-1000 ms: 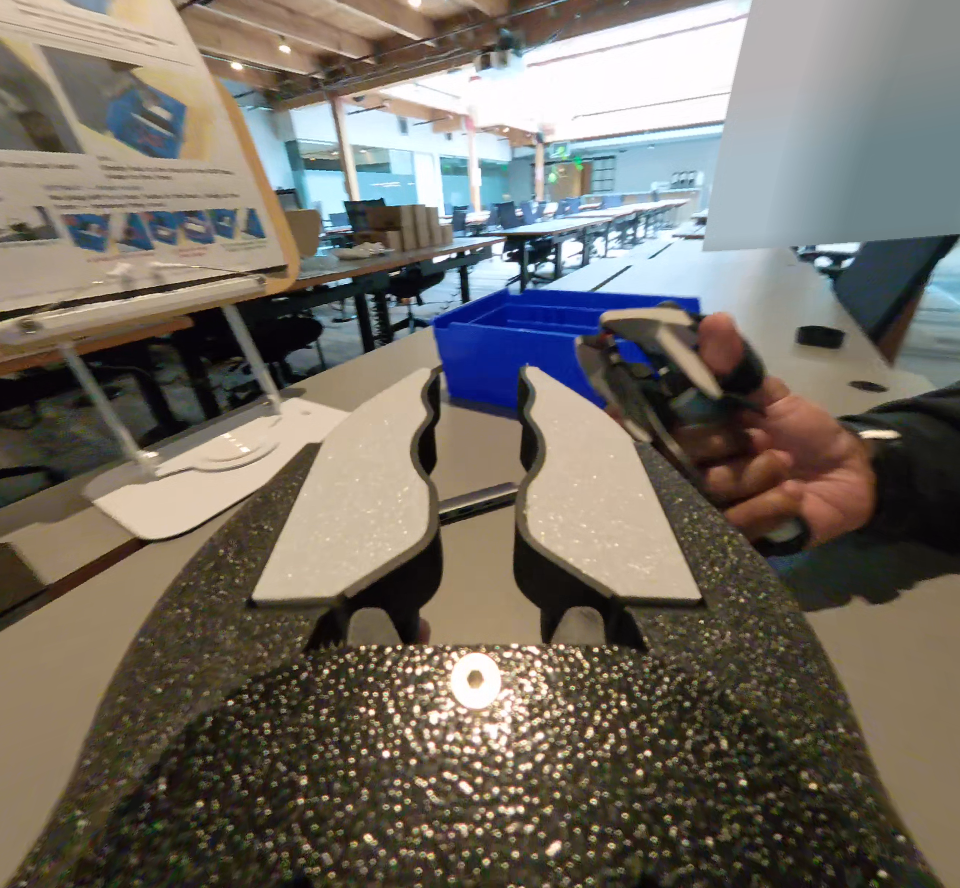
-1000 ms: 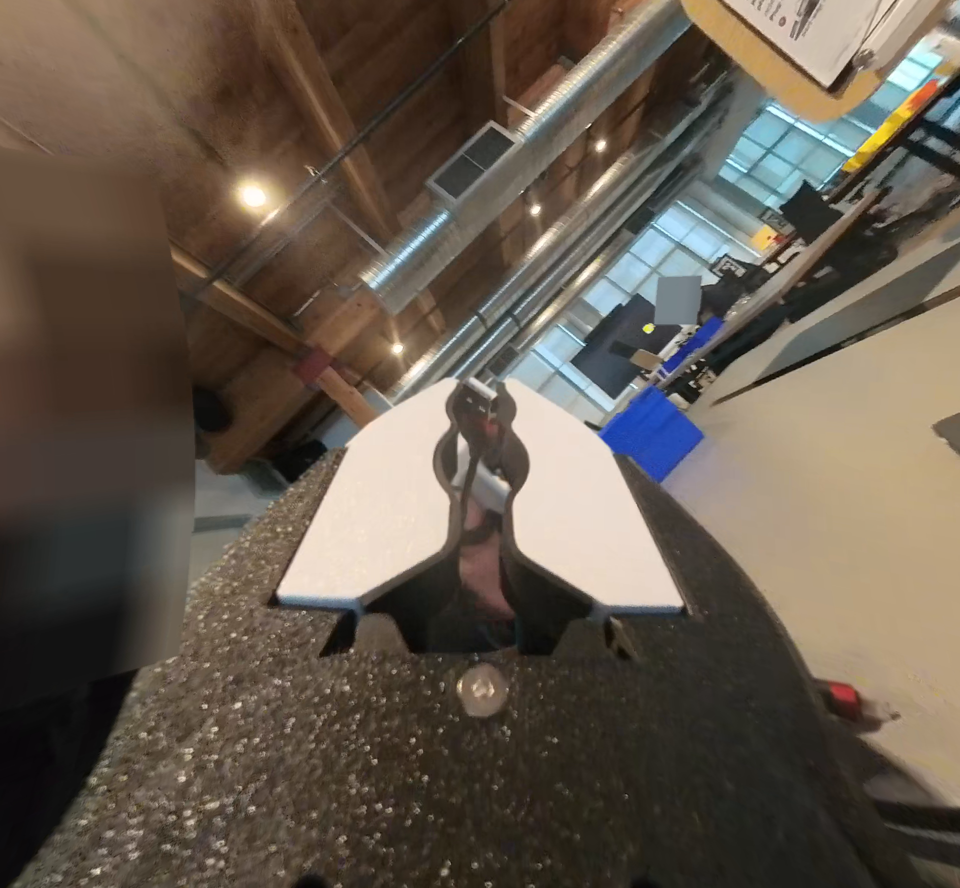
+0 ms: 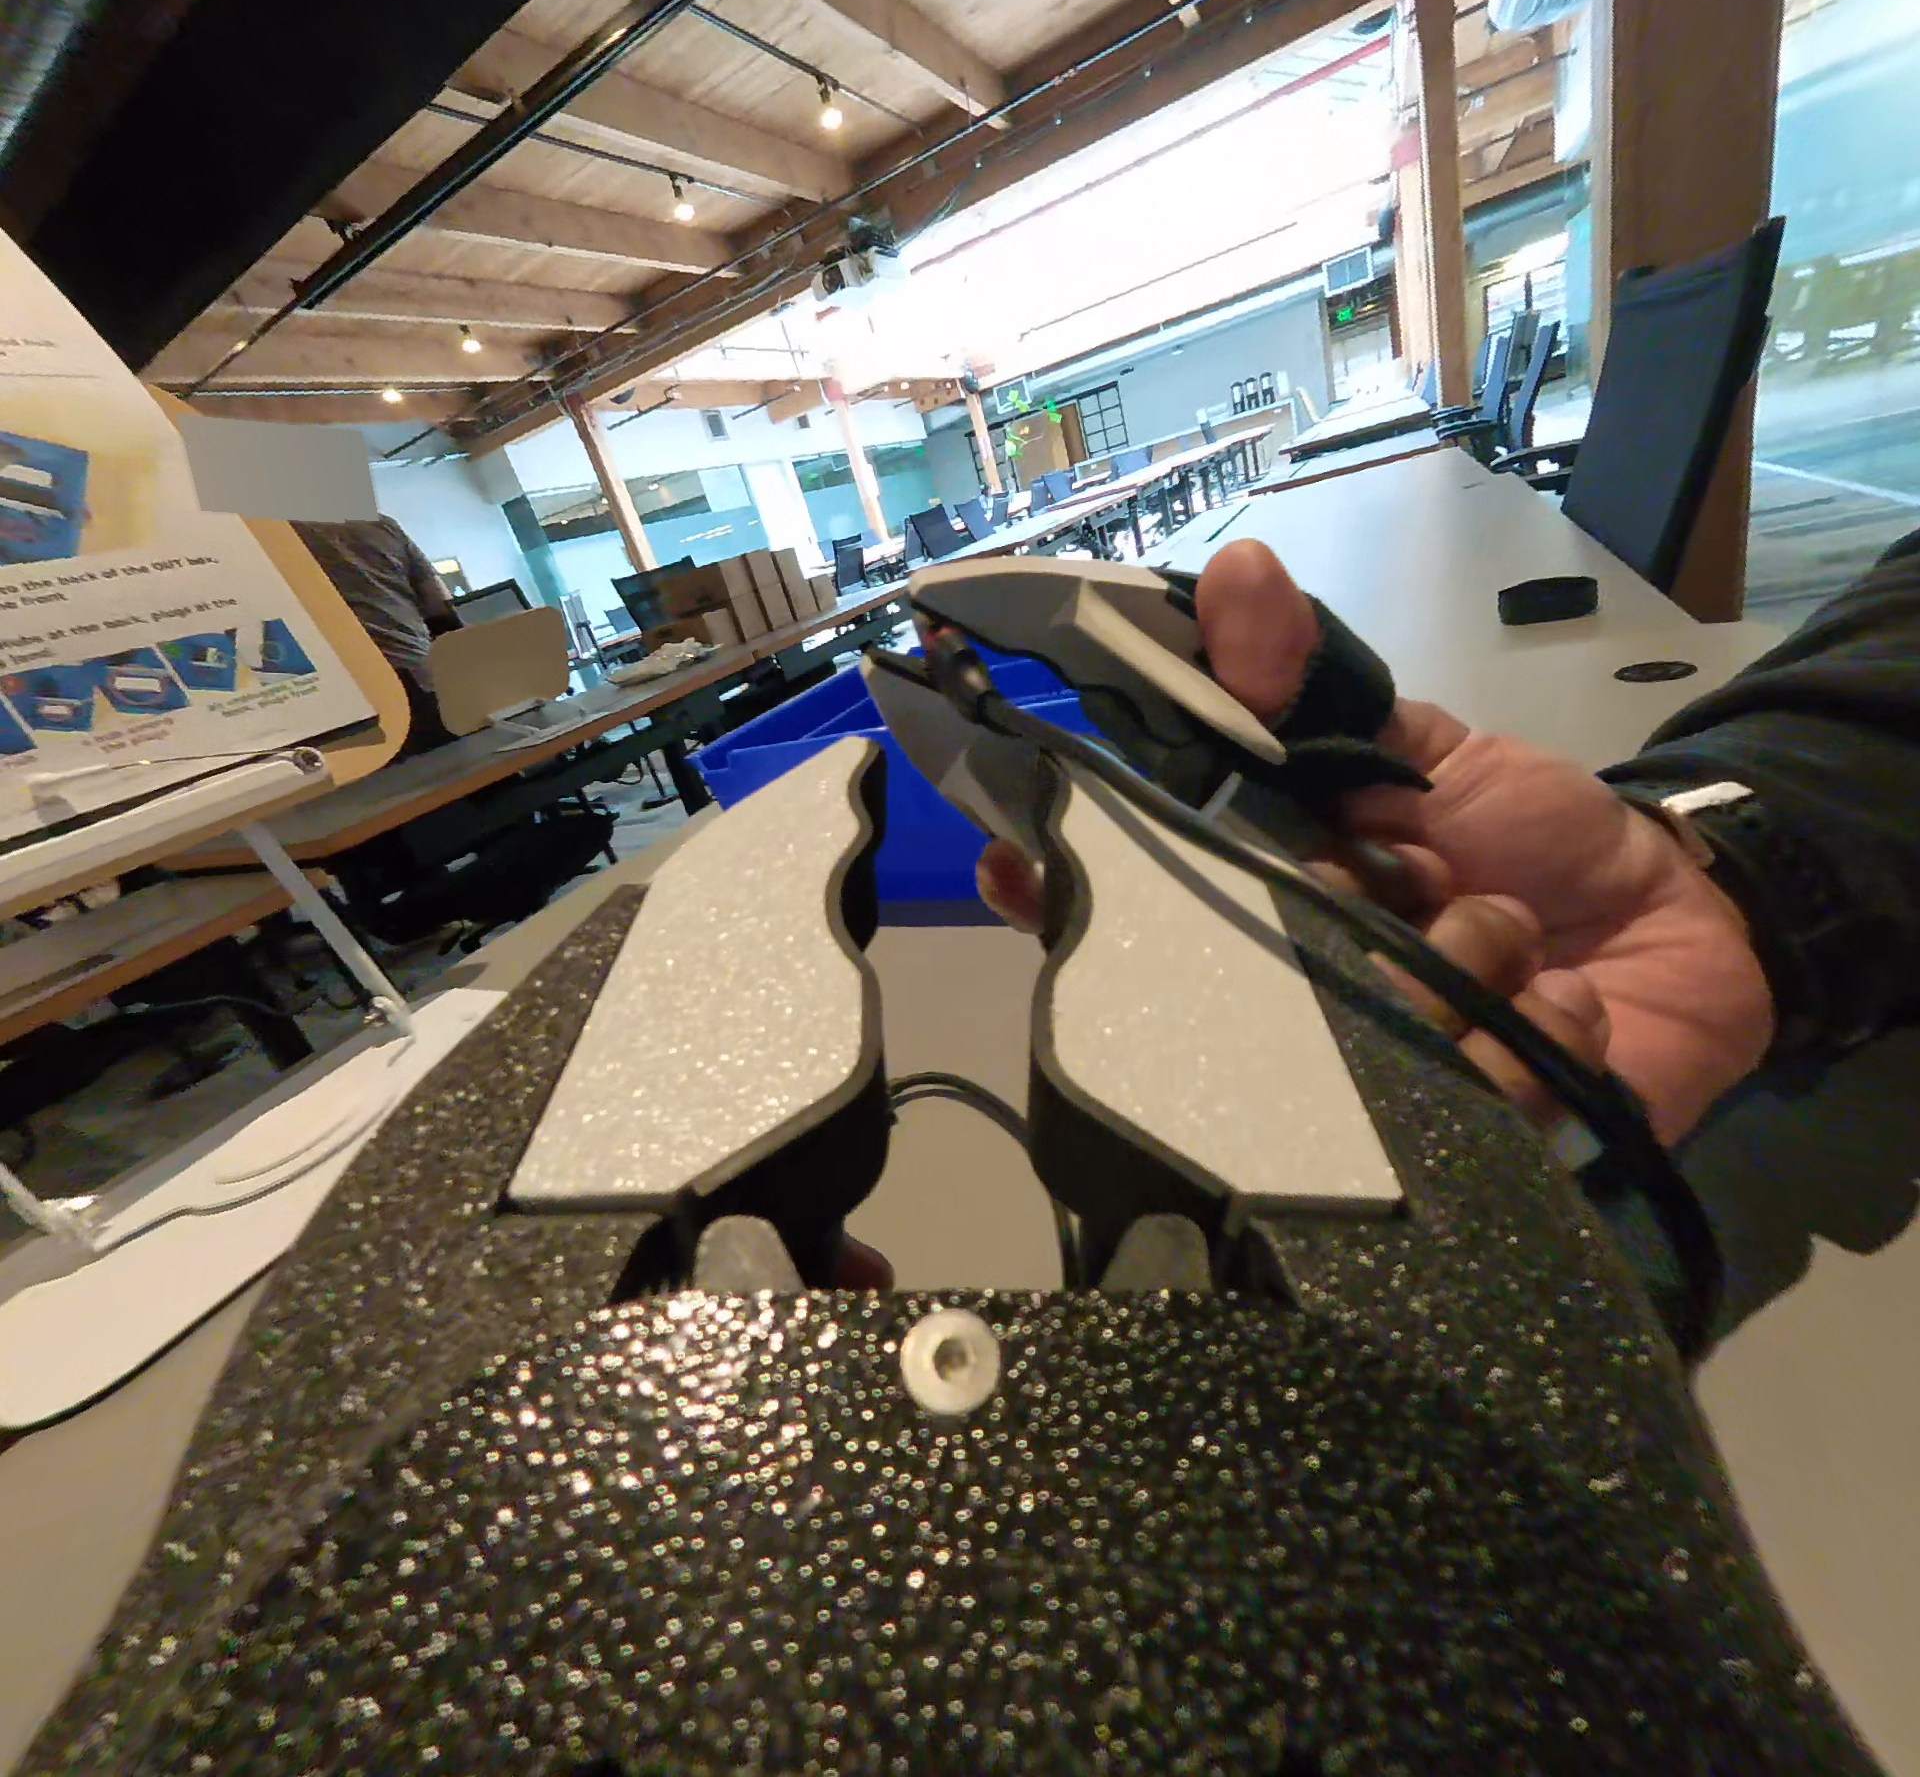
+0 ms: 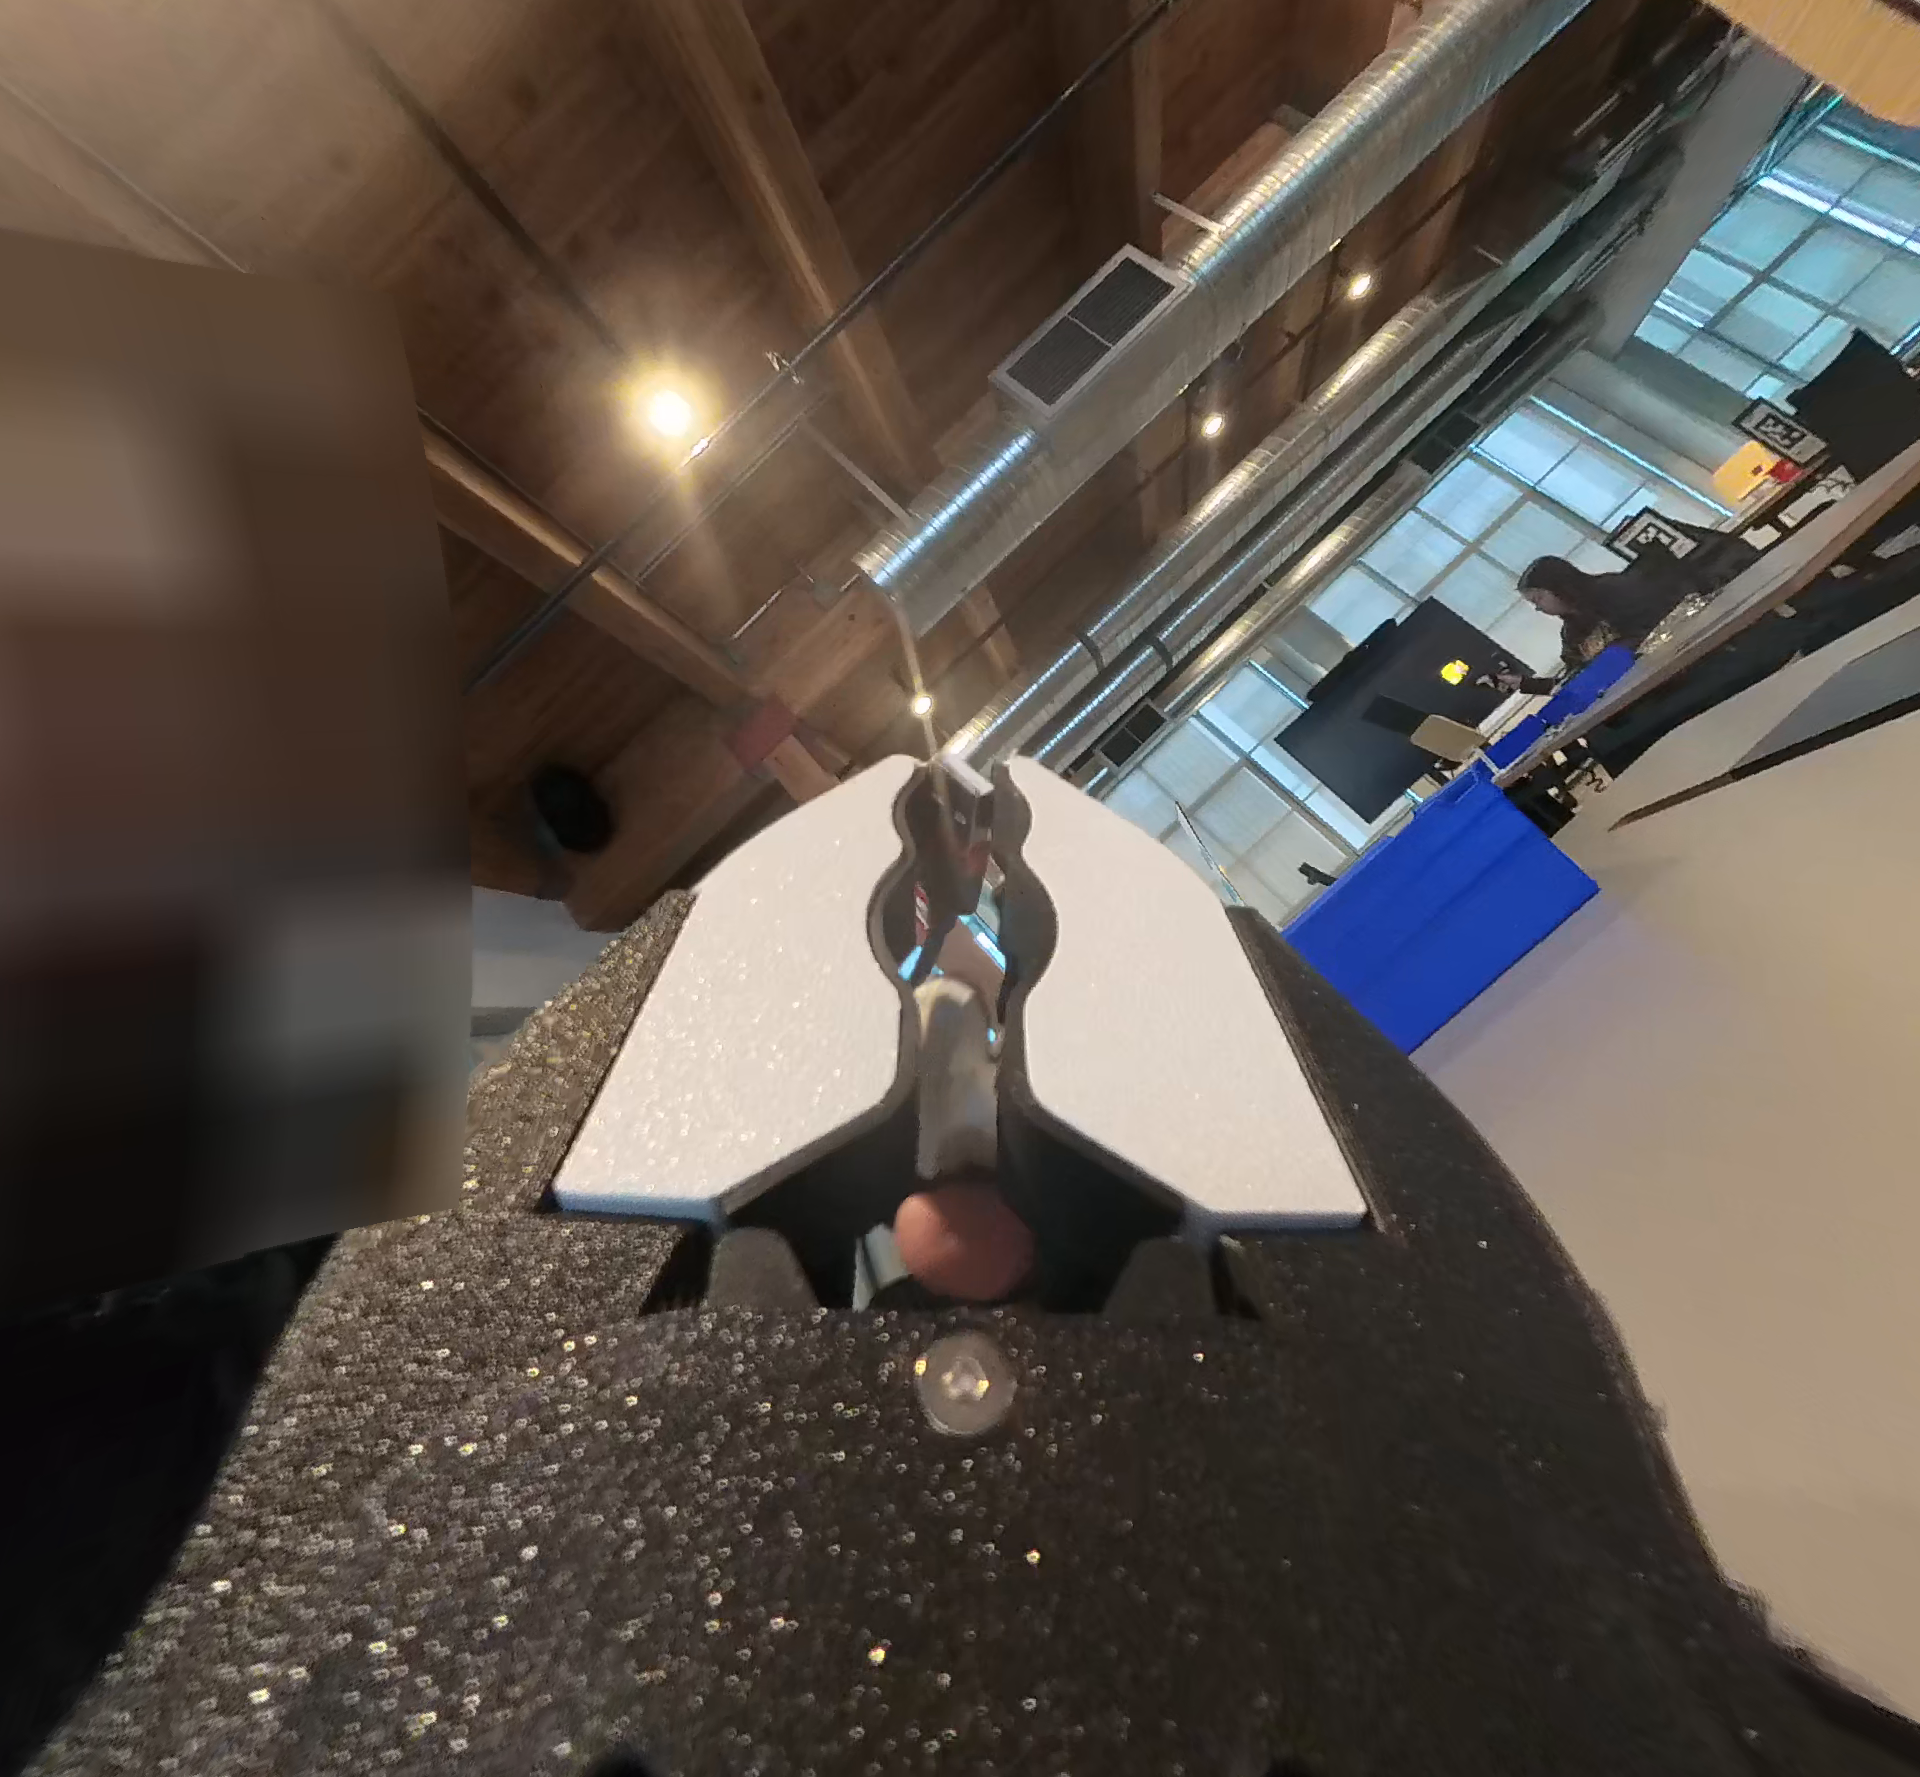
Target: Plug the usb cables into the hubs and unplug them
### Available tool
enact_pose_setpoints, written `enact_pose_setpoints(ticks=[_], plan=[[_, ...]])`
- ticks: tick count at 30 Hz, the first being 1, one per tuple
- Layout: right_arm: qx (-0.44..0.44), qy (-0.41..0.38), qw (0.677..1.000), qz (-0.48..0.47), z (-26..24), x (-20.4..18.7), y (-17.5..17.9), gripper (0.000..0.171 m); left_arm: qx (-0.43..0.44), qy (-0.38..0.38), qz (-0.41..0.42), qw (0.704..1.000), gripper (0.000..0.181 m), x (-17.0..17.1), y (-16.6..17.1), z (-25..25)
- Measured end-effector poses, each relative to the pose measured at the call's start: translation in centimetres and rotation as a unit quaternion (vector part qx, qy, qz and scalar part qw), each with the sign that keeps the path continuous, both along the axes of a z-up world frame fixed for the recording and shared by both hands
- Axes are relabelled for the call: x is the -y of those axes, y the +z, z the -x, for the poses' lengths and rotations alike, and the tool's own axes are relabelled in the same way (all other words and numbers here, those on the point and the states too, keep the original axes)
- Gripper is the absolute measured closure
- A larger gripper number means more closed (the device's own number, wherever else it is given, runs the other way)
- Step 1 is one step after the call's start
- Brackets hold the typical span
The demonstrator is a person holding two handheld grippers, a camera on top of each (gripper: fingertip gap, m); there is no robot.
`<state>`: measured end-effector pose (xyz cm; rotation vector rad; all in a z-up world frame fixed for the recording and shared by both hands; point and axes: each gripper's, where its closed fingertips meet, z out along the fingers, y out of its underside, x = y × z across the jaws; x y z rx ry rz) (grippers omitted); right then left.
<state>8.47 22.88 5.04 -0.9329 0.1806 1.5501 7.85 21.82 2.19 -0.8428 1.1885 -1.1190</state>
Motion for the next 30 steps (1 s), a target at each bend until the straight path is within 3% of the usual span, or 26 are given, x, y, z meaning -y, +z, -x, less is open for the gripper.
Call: enact_pose_setpoints(ticks=[12,20,23,26,30], plan=[[0.013,-0.023,1.0,-0.006,-0.5,0.1,0.2,0.165,0.02,-0.025,0.096,0.995,0.155,0.7,0.2,-0.6],[0.041,-0.036,0.998,-0.013,-0.8,0.0,0.4,0.167,-0.068,-0.072,0.132,0.986,0.153,-0.8,-1.3,0.0],[0.049,-0.044,0.998,-0.016,-1.1,0.0,0.5,0.167,-0.104,-0.046,0.13,0.985,0.151,-2.9,-1.9,1.0],[0.054,-0.049,0.997,-0.017,-1.2,-0.1,0.4,0.167,-0.067,-0.054,0.184,0.979,0.149,-4.3,-0.2,2.2],[0.063,-0.051,0.997,-0.019,-0.7,-0.1,0.1,0.167,-0.002,-0.138,0.289,0.947,0.152,-3.2,2.6,3.0]])
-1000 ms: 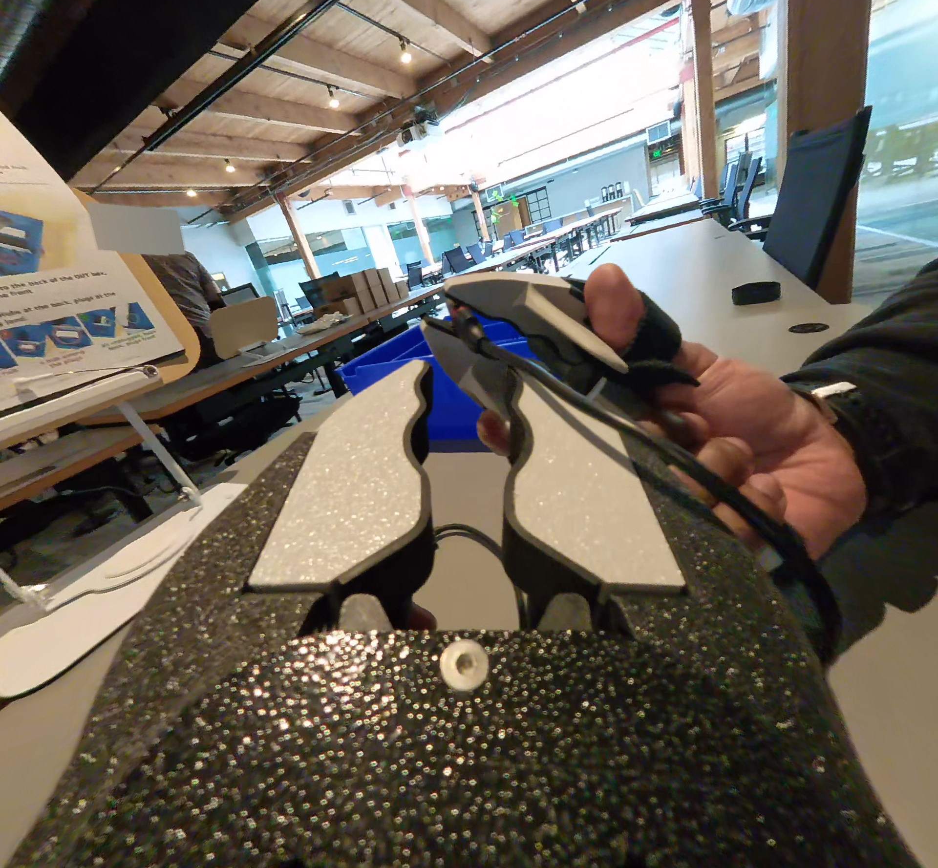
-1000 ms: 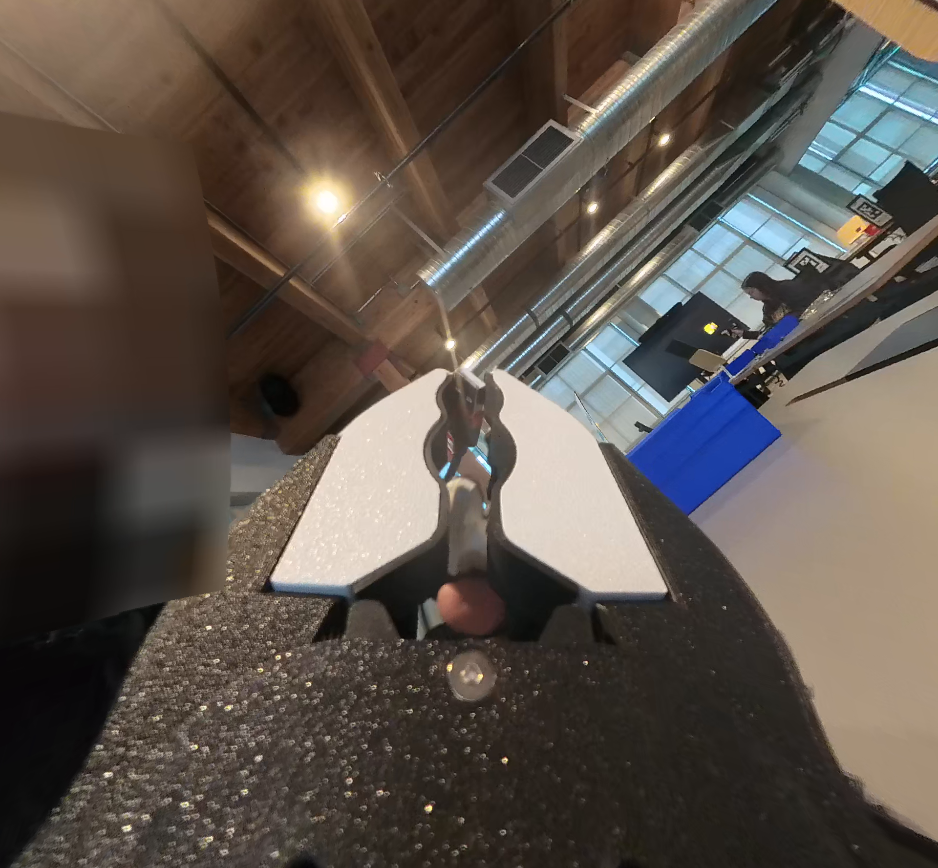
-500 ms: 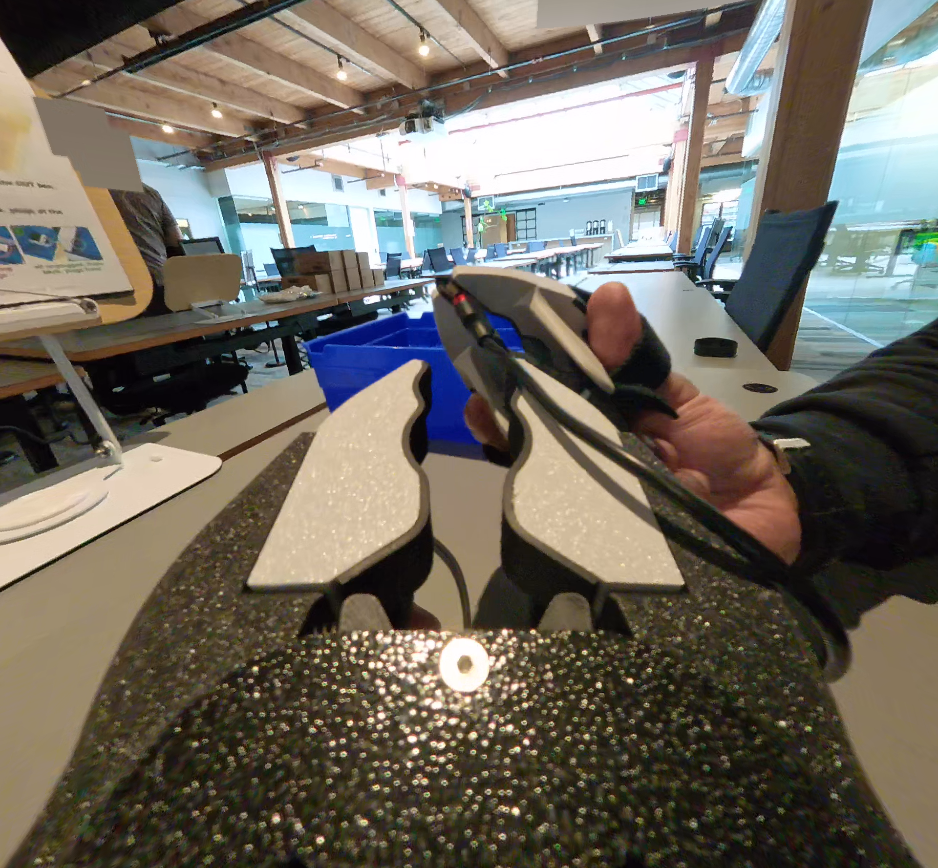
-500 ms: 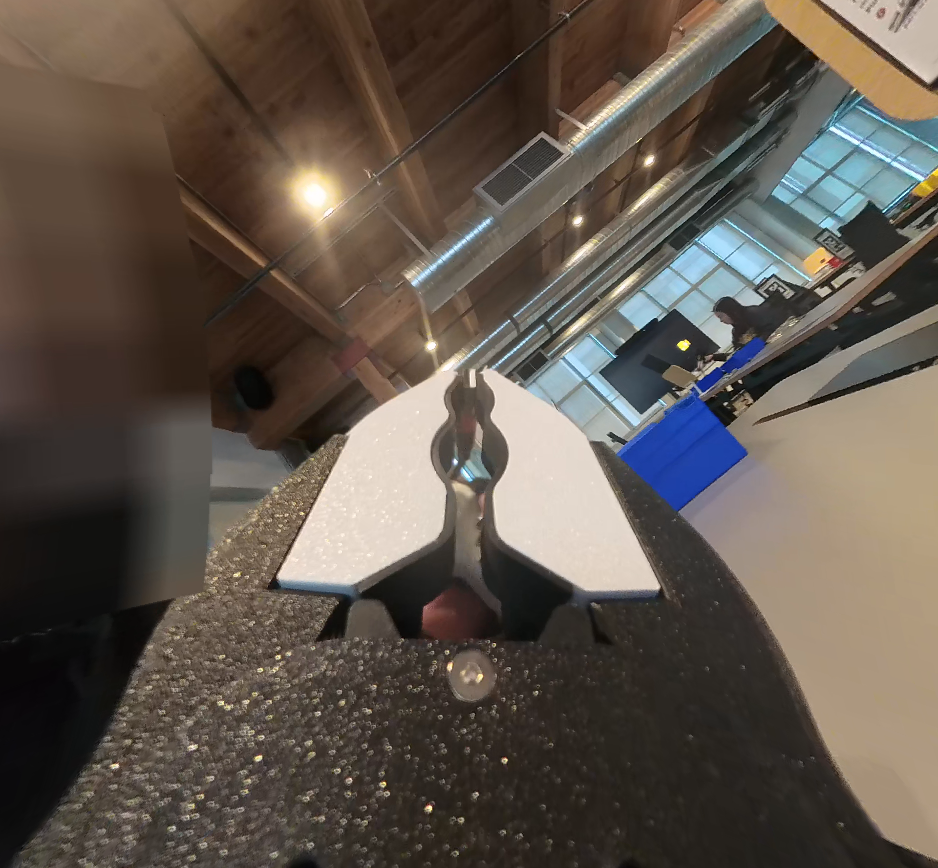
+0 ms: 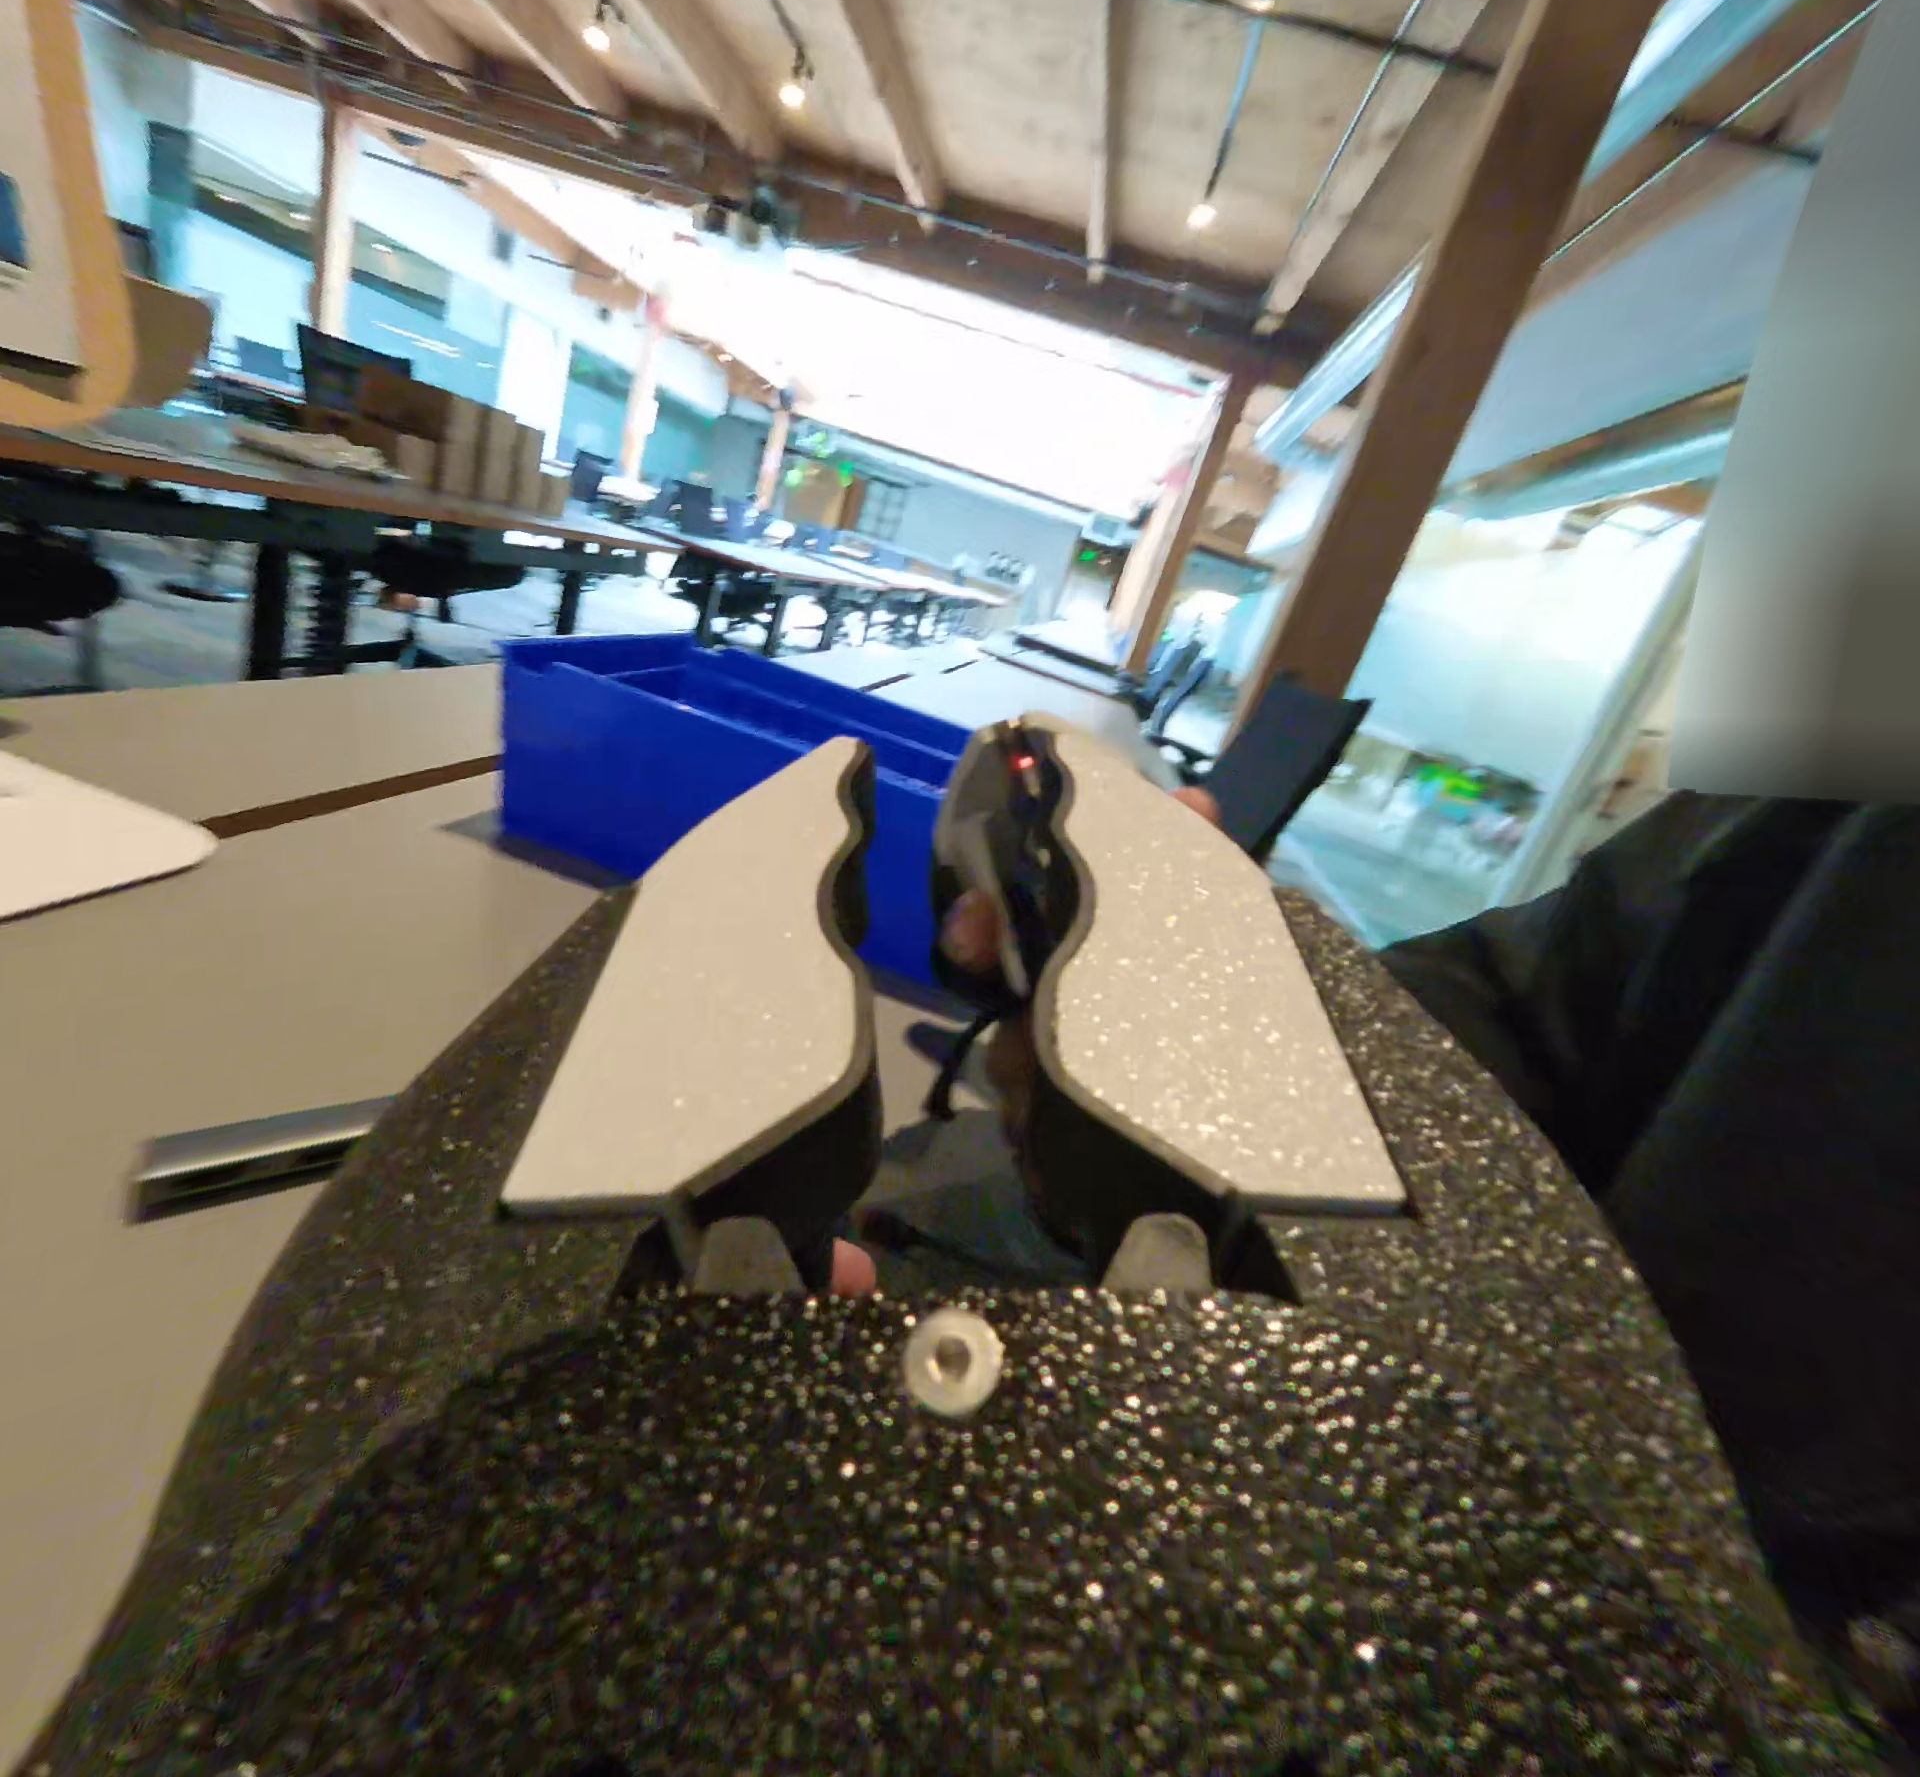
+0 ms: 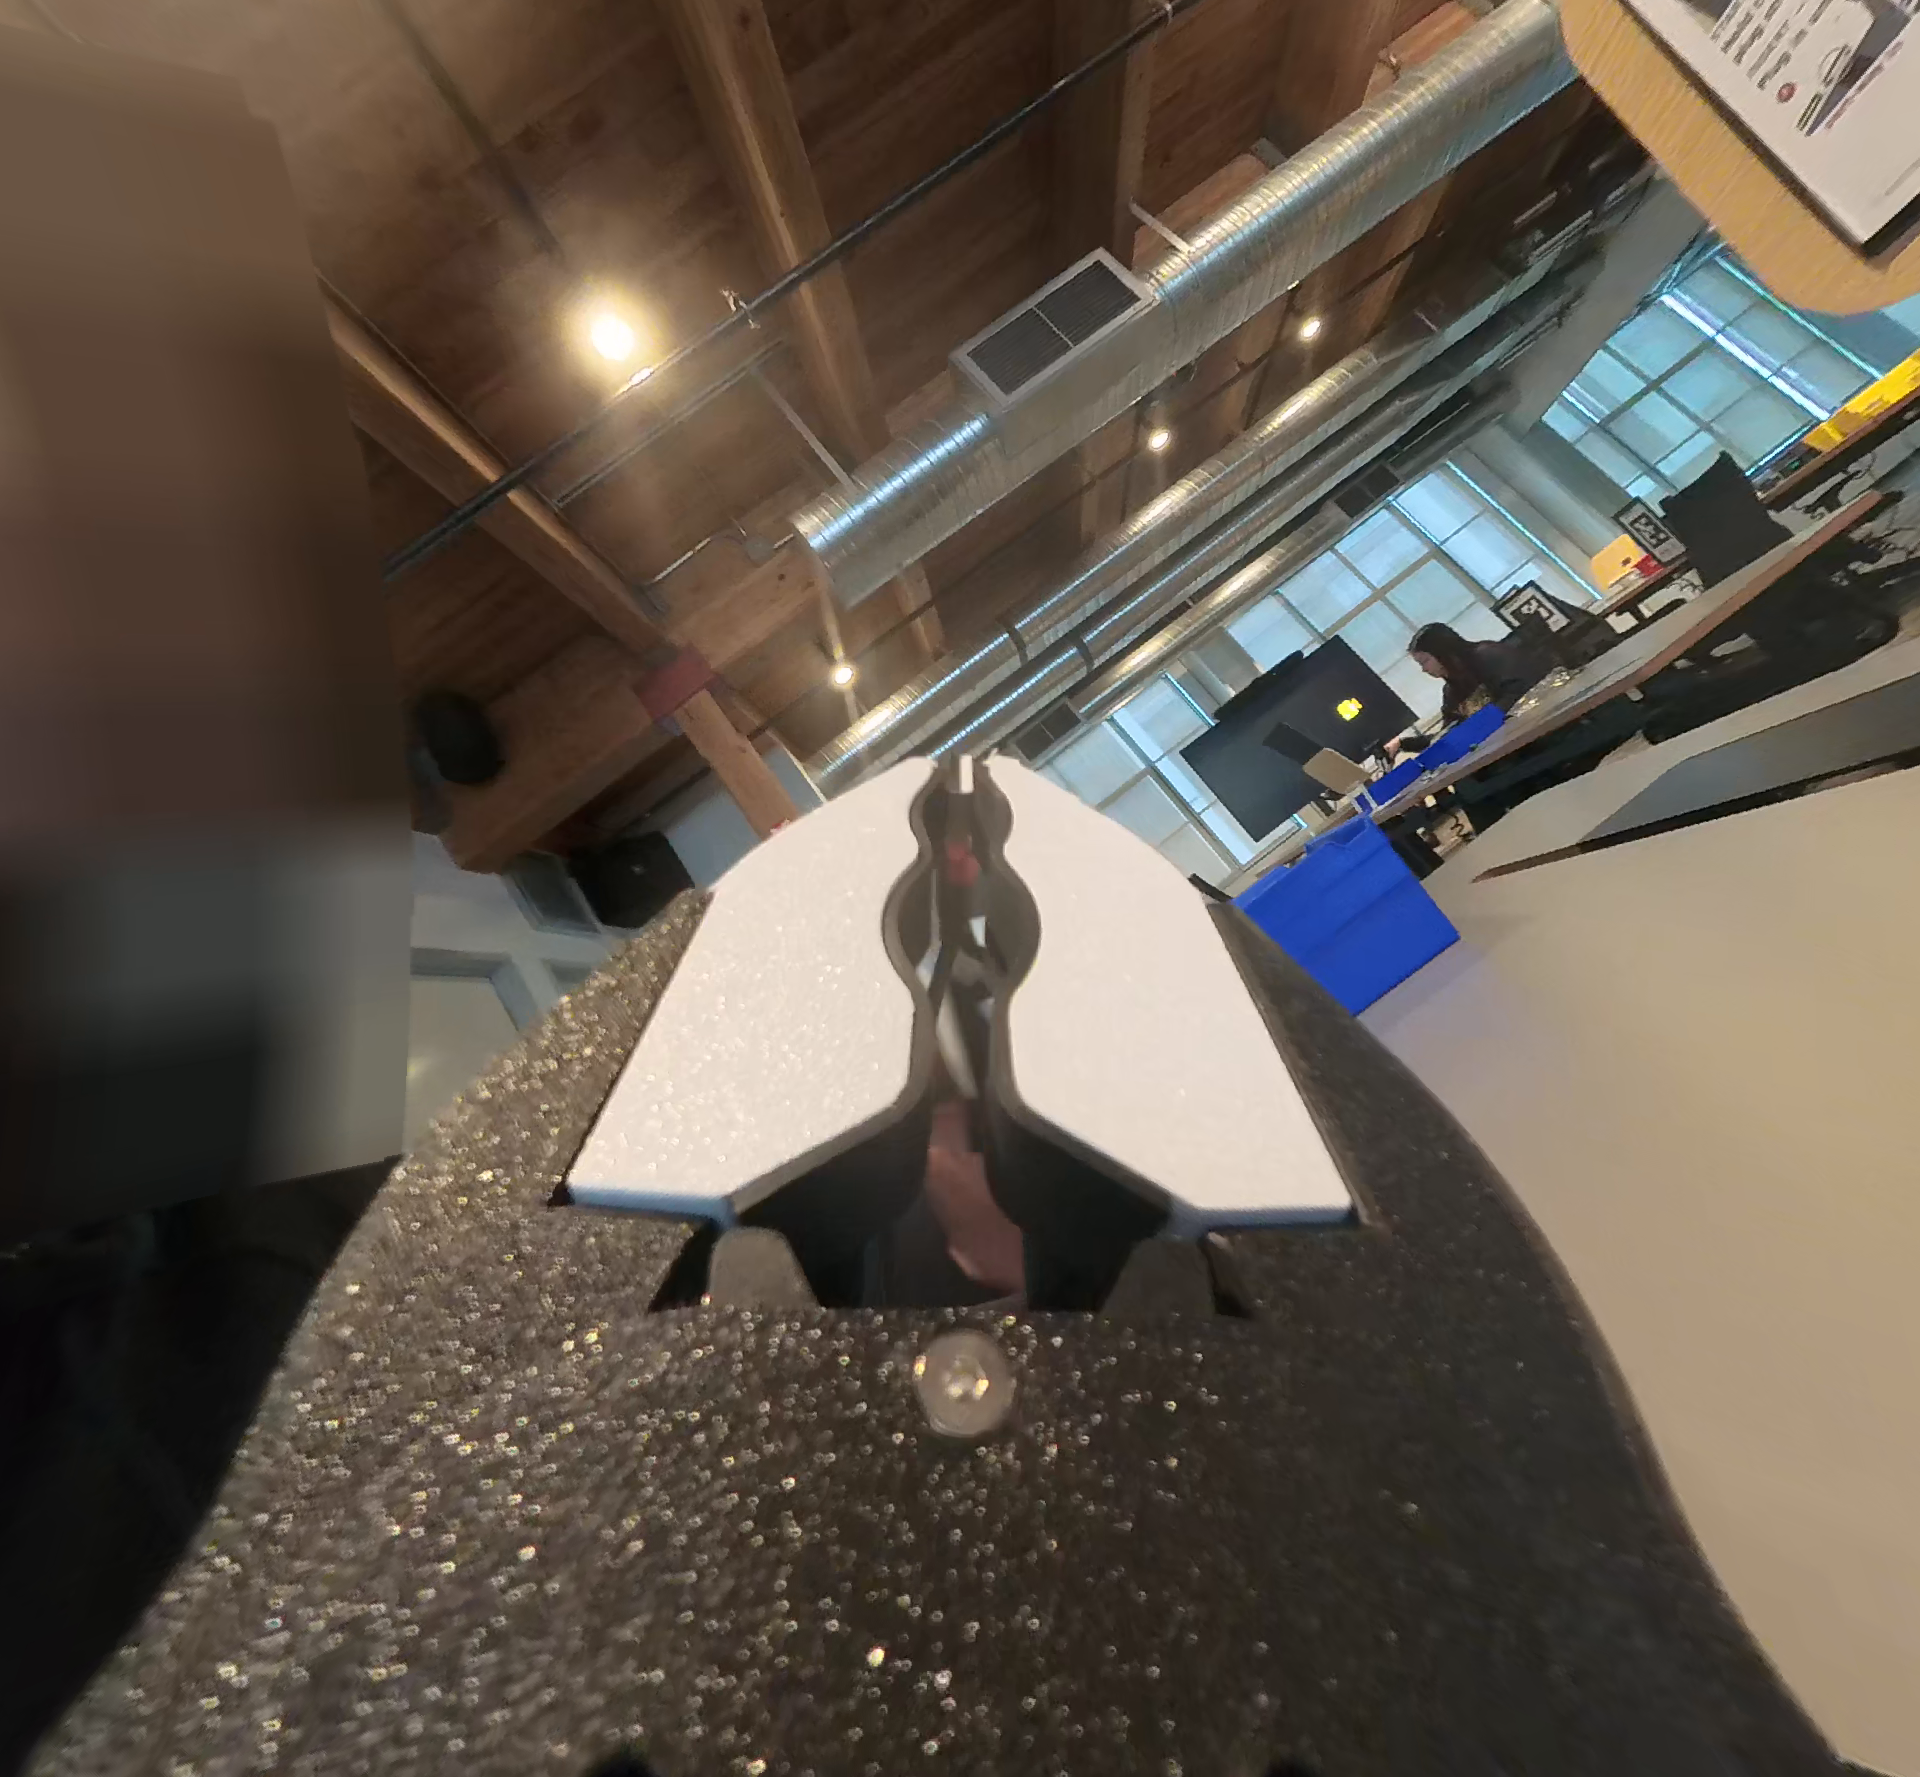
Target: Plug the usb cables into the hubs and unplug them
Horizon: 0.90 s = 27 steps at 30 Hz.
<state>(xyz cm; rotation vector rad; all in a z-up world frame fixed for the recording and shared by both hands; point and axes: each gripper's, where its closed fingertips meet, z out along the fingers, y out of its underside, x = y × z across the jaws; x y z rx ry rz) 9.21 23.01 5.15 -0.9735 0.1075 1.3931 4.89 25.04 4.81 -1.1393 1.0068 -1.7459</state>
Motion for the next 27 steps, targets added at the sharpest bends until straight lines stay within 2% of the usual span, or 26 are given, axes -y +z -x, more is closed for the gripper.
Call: enact_pose_setpoints(ticks=[2,5,10,16,20,27], plan=[[0.007,-0.001,1.0,0.0,0.4,0.0,-0.2,0.167,-0.003,-0.027,0.007,1.0,0.157,1.2,-0.1,-0.3],[0.023,-0.005,1.0,0.002,0.9,-0.1,-0.6,0.167,-0.062,-0.054,0.001,0.997,0.155,3.0,-1.7,-1.5],[0.036,-0.007,0.999,0.008,1.4,-0.3,-1.2,0.167,-0.124,-0.046,-0.011,0.991,0.149,3.8,-3.5,-2.5],[0.047,0.003,0.999,0.01,2.2,-0.2,-1.6,0.167,-0.121,-0.039,0.014,0.992,0.16,3.1,-3.6,-2.5],[0.05,0.005,0.999,0.01,2.2,-0.2,-1.7,0.167,-0.117,-0.06,0.029,0.991,0.166,3.5,-3.6,-2.5],[0.062,0.008,0.998,0.009,2.7,-0.1,-1.8,0.167,-0.107,-0.081,0.057,0.989,0.166,3.9,-3.4,-2.6]])
